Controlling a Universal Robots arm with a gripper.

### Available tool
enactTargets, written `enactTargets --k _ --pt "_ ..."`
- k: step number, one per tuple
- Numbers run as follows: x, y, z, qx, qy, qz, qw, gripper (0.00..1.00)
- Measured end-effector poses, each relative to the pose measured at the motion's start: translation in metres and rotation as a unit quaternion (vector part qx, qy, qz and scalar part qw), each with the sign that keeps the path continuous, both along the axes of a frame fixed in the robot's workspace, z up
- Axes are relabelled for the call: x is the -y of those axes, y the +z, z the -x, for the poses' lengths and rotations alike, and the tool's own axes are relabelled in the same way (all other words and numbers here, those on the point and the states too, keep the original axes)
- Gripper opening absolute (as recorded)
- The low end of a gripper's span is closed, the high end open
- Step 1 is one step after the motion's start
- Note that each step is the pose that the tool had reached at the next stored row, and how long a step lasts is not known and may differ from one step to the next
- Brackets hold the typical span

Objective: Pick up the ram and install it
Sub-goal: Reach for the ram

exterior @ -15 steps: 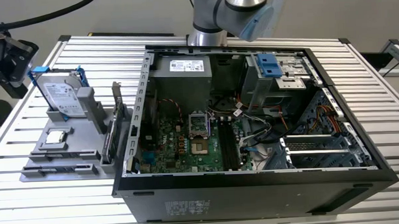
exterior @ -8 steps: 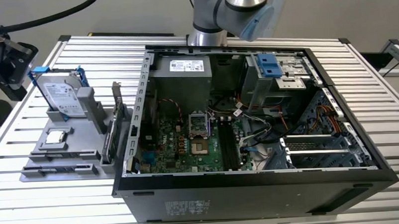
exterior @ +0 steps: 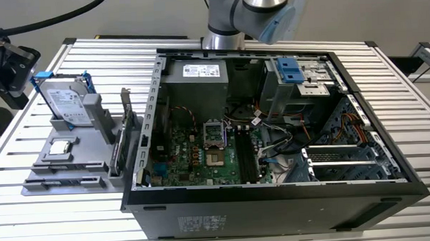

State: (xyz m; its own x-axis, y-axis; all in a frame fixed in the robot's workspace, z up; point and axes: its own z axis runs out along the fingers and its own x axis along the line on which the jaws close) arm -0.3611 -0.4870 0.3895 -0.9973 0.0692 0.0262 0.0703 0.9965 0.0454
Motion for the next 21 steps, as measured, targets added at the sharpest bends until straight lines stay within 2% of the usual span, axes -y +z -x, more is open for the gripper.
enactTargets --k 18,21 --pt "0.0 -0.0001 0.0002 0.0 0.001 0.0 1.0 0.0" --pt "0.0 0.0 0.0001 -0.0001 -0.023 0.0 0.9997 0.0"
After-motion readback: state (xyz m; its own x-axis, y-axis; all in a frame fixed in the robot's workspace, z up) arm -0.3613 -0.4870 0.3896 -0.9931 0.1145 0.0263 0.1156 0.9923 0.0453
